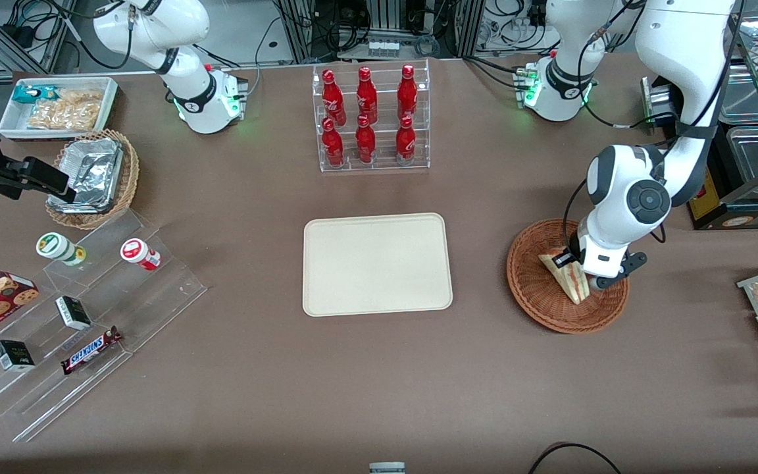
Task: Place sandwich from basket to tray
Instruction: 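Carry the held sandwich with the left gripper over the beige tray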
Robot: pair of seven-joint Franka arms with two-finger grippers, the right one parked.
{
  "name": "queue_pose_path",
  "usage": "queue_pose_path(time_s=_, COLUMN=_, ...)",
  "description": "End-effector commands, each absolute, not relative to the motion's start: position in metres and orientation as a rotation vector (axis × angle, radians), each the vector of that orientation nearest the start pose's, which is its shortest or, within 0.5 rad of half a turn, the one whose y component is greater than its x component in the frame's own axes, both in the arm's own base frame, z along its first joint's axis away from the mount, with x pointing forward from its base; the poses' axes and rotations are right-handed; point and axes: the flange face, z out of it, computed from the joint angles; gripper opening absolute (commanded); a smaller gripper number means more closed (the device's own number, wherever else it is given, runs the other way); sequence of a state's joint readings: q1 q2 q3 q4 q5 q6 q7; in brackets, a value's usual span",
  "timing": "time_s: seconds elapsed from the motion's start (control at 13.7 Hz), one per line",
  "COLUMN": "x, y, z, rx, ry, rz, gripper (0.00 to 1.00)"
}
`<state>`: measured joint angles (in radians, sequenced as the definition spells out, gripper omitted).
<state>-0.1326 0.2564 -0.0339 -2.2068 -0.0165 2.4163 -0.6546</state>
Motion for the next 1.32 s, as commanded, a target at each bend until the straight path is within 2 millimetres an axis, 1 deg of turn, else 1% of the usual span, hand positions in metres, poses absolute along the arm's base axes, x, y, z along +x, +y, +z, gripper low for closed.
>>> queue_pose_path(time_s=0.0, x=0.544, y=-0.095, z=0.289, rx=-3.071, ry=-0.638, rz=0.103, gripper=0.11)
queue_pose_path(time_s=0.07, x=0.545, y=-0.096, z=0.302, rx=-3.068, ry=-0.609, rz=0.137, gripper=0.1)
queue_pose_path(time_s=0.15, x=0.546, y=-0.103, z=0.314, rx=-3.058, ry=-0.576, rz=0.192, gripper=0.1)
queue_pose_path(time_s=0.22, x=0.545, y=-0.119, z=0.325, rx=-3.047, ry=-0.524, rz=0.248, gripper=0.1)
queue_pose_path(time_s=0.29, x=0.546, y=-0.129, z=0.335, rx=-3.053, ry=-0.467, rz=0.257, gripper=0.1)
queue_pose_path(time_s=0.37, x=0.545, y=-0.138, z=0.341, rx=-3.065, ry=-0.368, rz=0.272, gripper=0.1)
queue_pose_path(time_s=0.44, x=0.541, y=-0.155, z=0.348, rx=-3.068, ry=-0.275, rz=0.293, gripper=0.1)
queue_pose_path(time_s=0.59, x=0.533, y=-0.197, z=0.353, rx=-3.071, ry=-0.132, rz=0.296, gripper=0.09)
queue_pose_path(time_s=0.66, x=0.531, y=-0.216, z=0.354, rx=-3.077, ry=-0.085, rz=0.283, gripper=0.09)
queue_pose_path(time_s=0.73, x=0.532, y=-0.232, z=0.354, rx=-3.083, ry=-0.067, rz=0.281, gripper=0.09)
queue_pose_path(time_s=0.8, x=0.531, y=-0.252, z=0.353, rx=-3.085, ry=-0.045, rz=0.278, gripper=0.09)
queue_pose_path(time_s=0.95, x=0.528, y=-0.287, z=0.34, rx=-3.111, ry=-0.043, rz=0.312, gripper=0.09)
queue_pose_path(time_s=1.1, x=0.526, y=-0.334, z=0.33, rx=-3.149, ry=-0.016, rz=0.346, gripper=0.09)
queue_pose_path(time_s=1.24, x=0.528, y=-0.378, z=0.322, rx=-3.144, ry=-0.075, rz=0.324, gripper=0.1)
